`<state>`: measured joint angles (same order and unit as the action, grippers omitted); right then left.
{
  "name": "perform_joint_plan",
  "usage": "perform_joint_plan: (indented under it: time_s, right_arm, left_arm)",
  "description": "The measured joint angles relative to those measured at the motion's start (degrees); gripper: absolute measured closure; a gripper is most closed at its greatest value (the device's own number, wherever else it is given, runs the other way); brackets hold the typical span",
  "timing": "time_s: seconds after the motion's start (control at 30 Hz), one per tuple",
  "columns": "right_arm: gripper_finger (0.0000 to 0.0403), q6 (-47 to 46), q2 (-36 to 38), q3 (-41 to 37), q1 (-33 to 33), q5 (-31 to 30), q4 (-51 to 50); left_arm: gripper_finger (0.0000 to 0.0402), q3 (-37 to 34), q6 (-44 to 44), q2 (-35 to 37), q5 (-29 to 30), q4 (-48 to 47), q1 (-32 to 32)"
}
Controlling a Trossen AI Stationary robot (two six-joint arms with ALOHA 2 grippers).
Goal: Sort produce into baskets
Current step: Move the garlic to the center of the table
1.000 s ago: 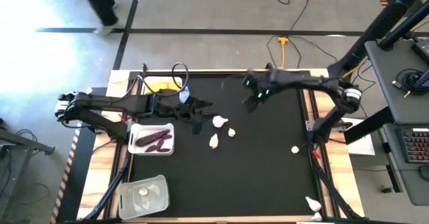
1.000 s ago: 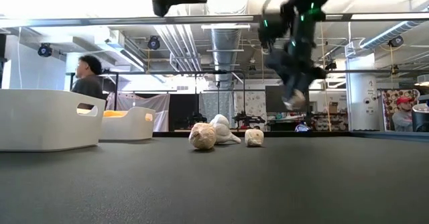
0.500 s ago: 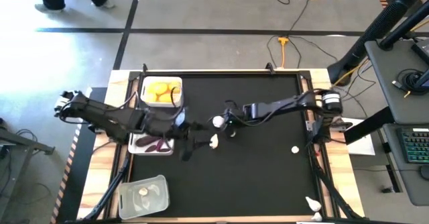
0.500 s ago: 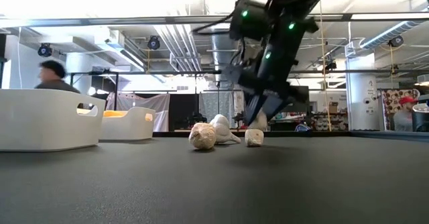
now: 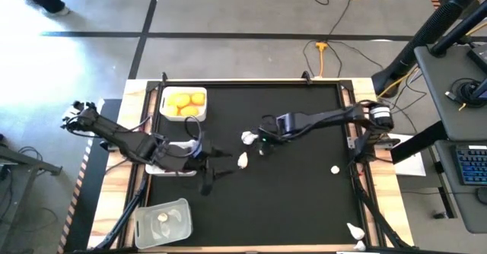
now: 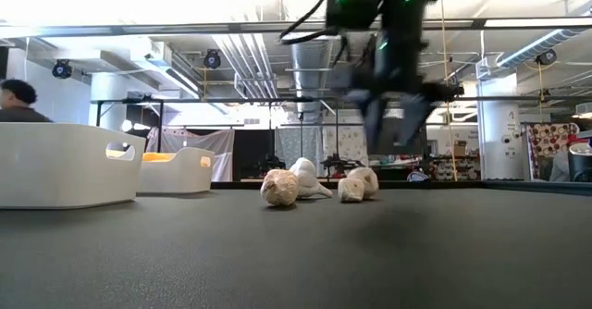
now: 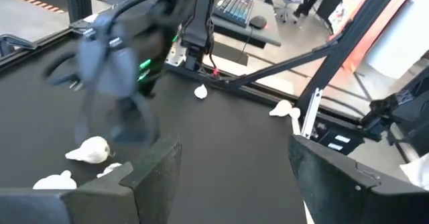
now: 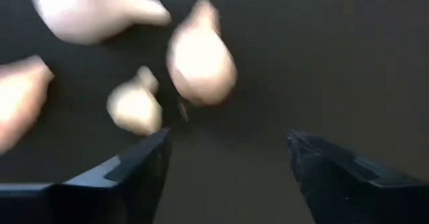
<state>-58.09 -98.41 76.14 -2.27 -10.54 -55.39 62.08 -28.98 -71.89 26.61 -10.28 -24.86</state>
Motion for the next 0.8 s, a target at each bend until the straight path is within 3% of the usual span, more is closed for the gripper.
perform_joint_plan:
  time_s: [0.2, 0.37, 0.6, 0.8]
  right_arm:
    - [0.0077, -13.1, 5.9, -1.0, 7.0, 0.0, -19.2]
    - [0.0065, -23.2, 8.4, -6.3, 12.5, 3.4, -27.6]
    - [0.0079, -27.3, 9.3, -18.3, 15.3, 15.0, -27.2]
    - [0.0102, -27.9, 13.3, -29.7, 15.3, 22.0, -17.7]
  left_arm:
    - [0.0146, 0.0, 1.4, -2.8, 0.0, 0.7, 0.1]
    - [0.0146, 0.0, 1.5, -4.6, -0.1, 2.5, 0.2]
    - [0.0146, 0.0, 1.5, -4.3, -0.1, 0.7, 0.2]
    - [0.0146, 0.0, 1.3, -3.1, -0.2, -1.5, 0.1]
